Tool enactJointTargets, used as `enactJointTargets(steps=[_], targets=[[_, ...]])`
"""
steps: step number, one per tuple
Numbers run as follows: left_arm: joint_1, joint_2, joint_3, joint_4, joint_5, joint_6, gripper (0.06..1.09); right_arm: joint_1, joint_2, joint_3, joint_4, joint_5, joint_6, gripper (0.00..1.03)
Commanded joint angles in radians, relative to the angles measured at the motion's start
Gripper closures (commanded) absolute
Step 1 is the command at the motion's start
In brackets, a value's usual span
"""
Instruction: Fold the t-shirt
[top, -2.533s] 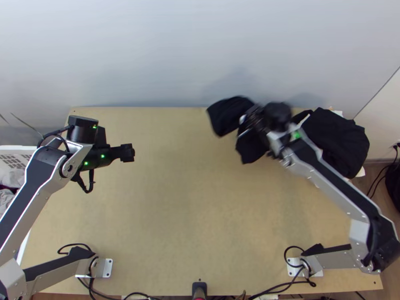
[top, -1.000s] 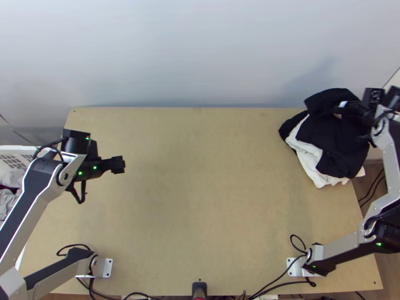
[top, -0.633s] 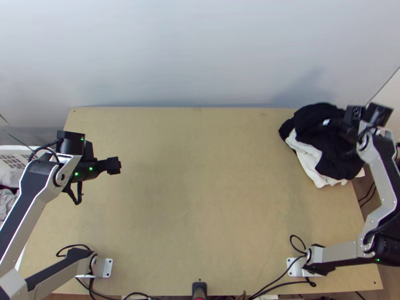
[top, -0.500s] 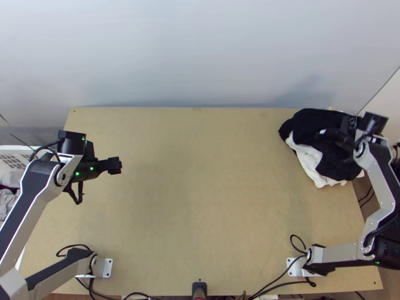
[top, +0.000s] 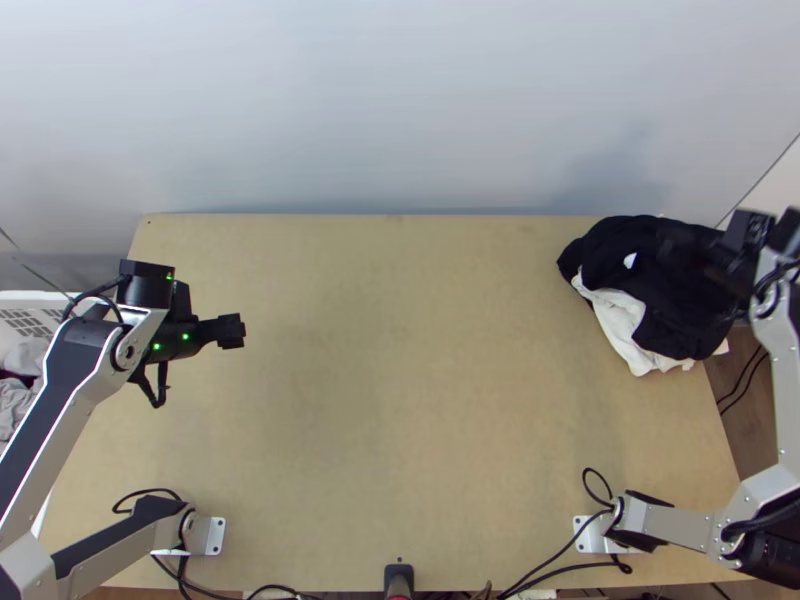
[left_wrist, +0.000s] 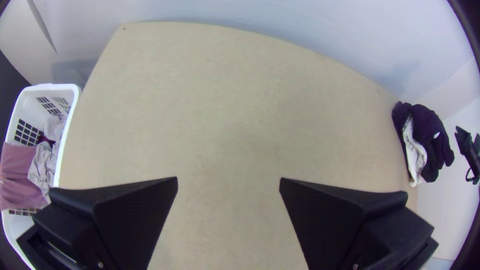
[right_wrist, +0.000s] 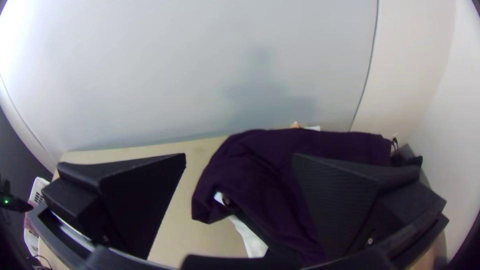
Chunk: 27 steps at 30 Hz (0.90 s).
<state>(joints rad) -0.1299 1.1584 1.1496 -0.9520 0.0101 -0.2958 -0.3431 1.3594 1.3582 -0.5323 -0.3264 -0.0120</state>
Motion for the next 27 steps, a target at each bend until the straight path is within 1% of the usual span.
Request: enactJointTargets(steps=[1, 5, 7, 9, 11, 13, 17, 19, 23, 27], targets=[[-0.007, 0.006, -0.004, 0.004, -0.001, -0.008, 0.1, 0.024, 0.064, 0.246, -0.089, -0.023, 0.06, 0.04], [-0.007, 0.007, -0.004, 0.004, -0.002, -0.008, 0.1, 0.027, 0.188, 0.282, 0.02, -0.02, 0.064, 0.04], [-0.007, 0.007, -0.002, 0.004, -0.002, -0.006, 0.1, 0.042, 0.245, 0.275, 0.078, 0.006, 0.055, 0.04], [-0.004, 0.007, -0.001, 0.002, -0.004, -0.006, 0.1, 0.05, 0.29, 0.251, 0.132, 0.038, 0.02, 0.04], [0.004, 0.007, 0.002, 0.001, -0.006, -0.005, 0.1, 0.049, 0.319, 0.182, 0.212, 0.072, -0.008, 0.04], [0.012, 0.007, 0.002, -0.005, -0.007, -0.002, 0.1, 0.032, 0.333, 0.082, 0.304, 0.086, -0.019, 0.04], [0.029, 0.009, -0.007, -0.011, -0.007, 0.006, 0.1, 0.007, 0.343, -0.185, 0.528, 0.164, -0.111, 0.04], [0.029, 0.015, -0.005, -0.013, -0.007, 0.006, 0.1, -0.017, 0.366, -0.295, 0.644, 0.187, -0.137, 0.04], [0.019, 0.035, 0.013, -0.014, -0.007, 0.003, 0.1, -0.066, 0.434, -0.412, 0.756, 0.196, -0.163, 0.04], [0.001, 0.05, 0.036, -0.024, -0.022, -0.003, 0.1, -0.088, 0.468, -0.476, 0.819, 0.207, -0.184, 0.04]])
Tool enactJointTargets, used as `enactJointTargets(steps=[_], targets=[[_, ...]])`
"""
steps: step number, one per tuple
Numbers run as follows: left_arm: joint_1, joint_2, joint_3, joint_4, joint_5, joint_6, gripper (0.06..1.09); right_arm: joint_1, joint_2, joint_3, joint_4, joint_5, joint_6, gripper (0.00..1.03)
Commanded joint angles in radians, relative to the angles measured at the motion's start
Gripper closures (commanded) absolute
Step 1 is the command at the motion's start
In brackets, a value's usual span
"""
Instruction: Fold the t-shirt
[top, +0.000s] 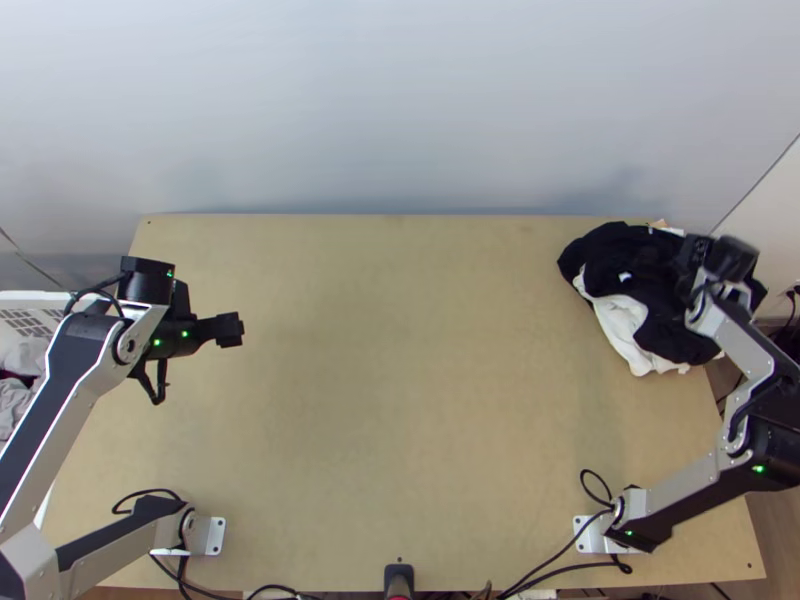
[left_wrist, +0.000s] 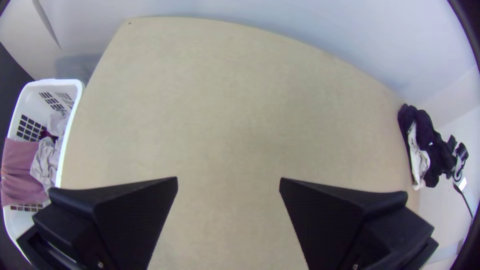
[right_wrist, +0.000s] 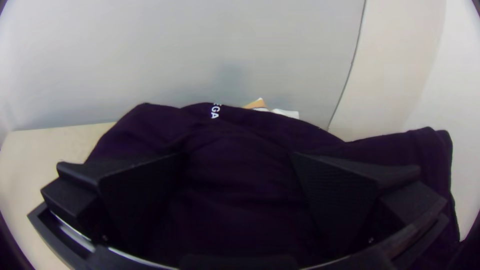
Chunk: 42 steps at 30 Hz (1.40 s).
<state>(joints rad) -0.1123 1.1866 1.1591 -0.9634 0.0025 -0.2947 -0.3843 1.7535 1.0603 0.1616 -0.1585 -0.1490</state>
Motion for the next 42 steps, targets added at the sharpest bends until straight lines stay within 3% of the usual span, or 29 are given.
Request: enactJointTargets(steps=[1, 8, 19, 26, 33, 36, 42], targets=[[-0.018, 0.025, 0.034, -0.014, -0.015, -0.004, 0.1, -0.05, 0.078, -0.194, 0.136, 0.04, -0.047, 0.04], [-0.018, 0.01, 0.04, -0.026, -0.016, -0.014, 0.1, -0.027, -0.042, -0.183, 0.105, 0.039, 0.002, 0.04], [-0.004, -0.067, 0.067, -0.003, -0.032, -0.015, 0.1, 0.111, -0.27, 0.254, -0.309, 0.039, 0.089, 0.04], [-0.015, -0.153, 0.053, 0.018, -0.099, 0.023, 0.1, 0.216, -0.407, 0.359, -0.531, 0.039, 0.114, 0.04], [-0.015, -0.277, -0.036, 0.084, -0.187, 0.04, 0.1, 0.231, -0.543, 0.224, -0.597, 0.039, 0.19, 0.04], [-0.013, -0.335, -0.091, 0.103, -0.191, 0.042, 0.1, 0.282, -0.649, 0.092, -0.594, 0.048, 0.138, 0.04], [0.016, -0.456, -0.187, 0.127, -0.216, 0.063, 0.1, 0.527, -0.91, -0.177, -0.513, 0.246, 0.101, 0.04]])
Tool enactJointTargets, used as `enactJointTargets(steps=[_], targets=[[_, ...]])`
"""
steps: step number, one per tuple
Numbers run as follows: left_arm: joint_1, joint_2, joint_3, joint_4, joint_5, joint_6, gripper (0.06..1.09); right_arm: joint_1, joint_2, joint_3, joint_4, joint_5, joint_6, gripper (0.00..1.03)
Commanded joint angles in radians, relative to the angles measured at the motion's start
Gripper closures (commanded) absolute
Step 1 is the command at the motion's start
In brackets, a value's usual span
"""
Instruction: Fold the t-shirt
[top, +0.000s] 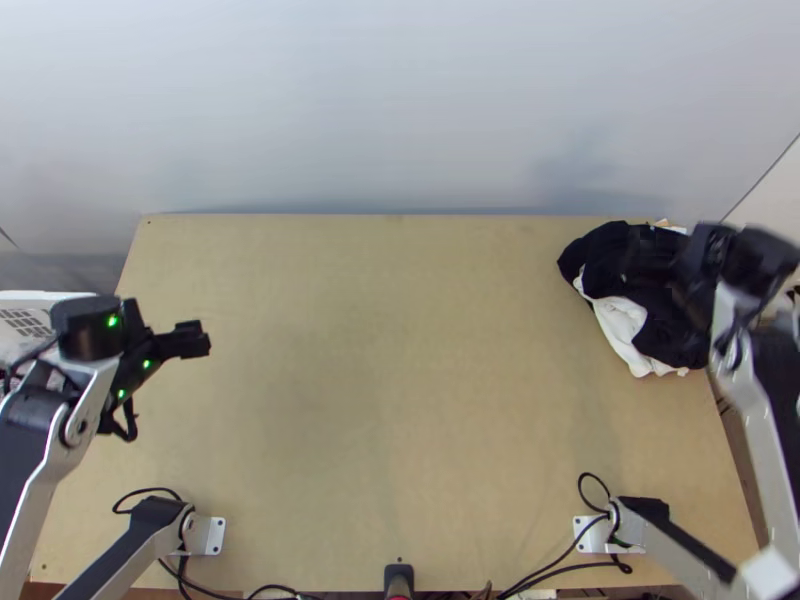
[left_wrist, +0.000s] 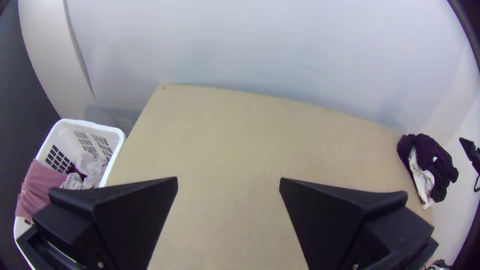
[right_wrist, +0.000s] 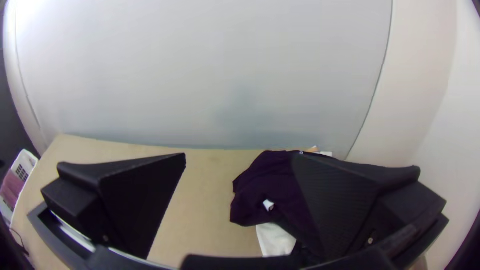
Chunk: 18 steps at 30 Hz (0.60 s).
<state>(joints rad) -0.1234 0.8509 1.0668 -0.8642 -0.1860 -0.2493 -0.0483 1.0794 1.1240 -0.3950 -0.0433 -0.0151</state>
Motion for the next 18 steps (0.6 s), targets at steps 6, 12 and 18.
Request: enactJointTargets(steps=[6, 12, 18], targets=[[0.085, -0.283, -0.281, 0.117, -0.049, 0.113, 0.1, 0.312, -0.401, -0.451, 0.073, 0.2, -0.055, 0.04], [0.107, -0.437, -0.467, 0.182, -0.099, 0.136, 0.1, 0.309, -0.521, -0.695, 0.151, 0.211, -0.048, 0.04], [0.2, -0.495, -0.602, 0.361, -0.099, 0.186, 0.1, 0.258, -0.576, -0.866, 0.232, 0.217, -0.075, 0.04]])
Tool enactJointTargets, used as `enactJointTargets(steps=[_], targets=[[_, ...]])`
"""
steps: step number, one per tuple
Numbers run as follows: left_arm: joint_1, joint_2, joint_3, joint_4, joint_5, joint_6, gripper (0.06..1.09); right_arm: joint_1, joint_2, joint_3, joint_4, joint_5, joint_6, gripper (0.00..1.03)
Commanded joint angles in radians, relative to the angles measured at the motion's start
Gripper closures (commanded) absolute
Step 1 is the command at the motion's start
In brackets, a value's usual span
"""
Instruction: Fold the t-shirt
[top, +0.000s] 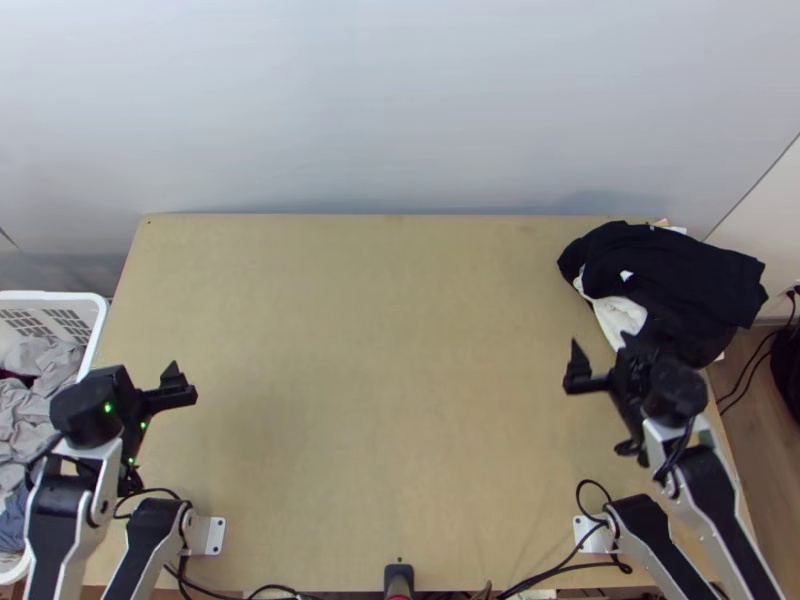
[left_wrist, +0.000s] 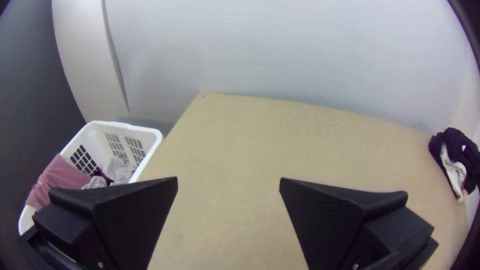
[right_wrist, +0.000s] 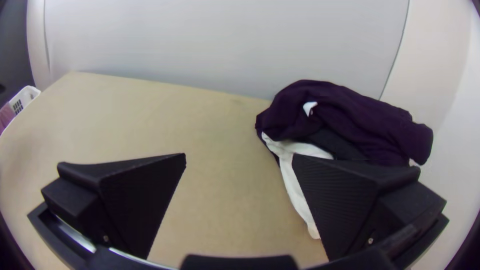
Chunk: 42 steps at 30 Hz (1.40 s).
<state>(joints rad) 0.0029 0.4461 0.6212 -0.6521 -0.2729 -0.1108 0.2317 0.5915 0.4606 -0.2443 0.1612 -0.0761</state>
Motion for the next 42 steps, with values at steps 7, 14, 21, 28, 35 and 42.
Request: enactJointTargets(steps=[7, 14, 21, 28, 35, 42], targets=[[0.094, -0.078, -0.313, 0.454, -0.043, 0.135, 0.1, -0.037, -0.125, -0.287, 0.146, 0.012, 0.001, 0.04], [0.028, -0.15, -0.476, 0.528, -0.031, 0.109, 0.1, -0.034, -0.285, -0.344, 0.119, 0.014, -0.065, 0.04], [0.035, -0.445, -0.568, 0.5, -0.031, 0.049, 0.1, -0.052, -0.562, -0.405, 0.117, 0.014, -0.205, 0.04], [0.032, -0.448, -0.568, 0.497, -0.029, 0.043, 0.1, -0.118, -0.593, -0.405, 0.114, 0.014, -0.22, 0.04], [0.032, -0.446, -0.568, 0.497, -0.029, 0.043, 0.1, -0.115, -0.593, -0.405, 0.114, 0.014, -0.217, 0.04], [0.032, -0.446, -0.568, 0.497, -0.029, 0.043, 0.1, -0.115, -0.593, -0.405, 0.114, 0.014, -0.217, 0.04]])
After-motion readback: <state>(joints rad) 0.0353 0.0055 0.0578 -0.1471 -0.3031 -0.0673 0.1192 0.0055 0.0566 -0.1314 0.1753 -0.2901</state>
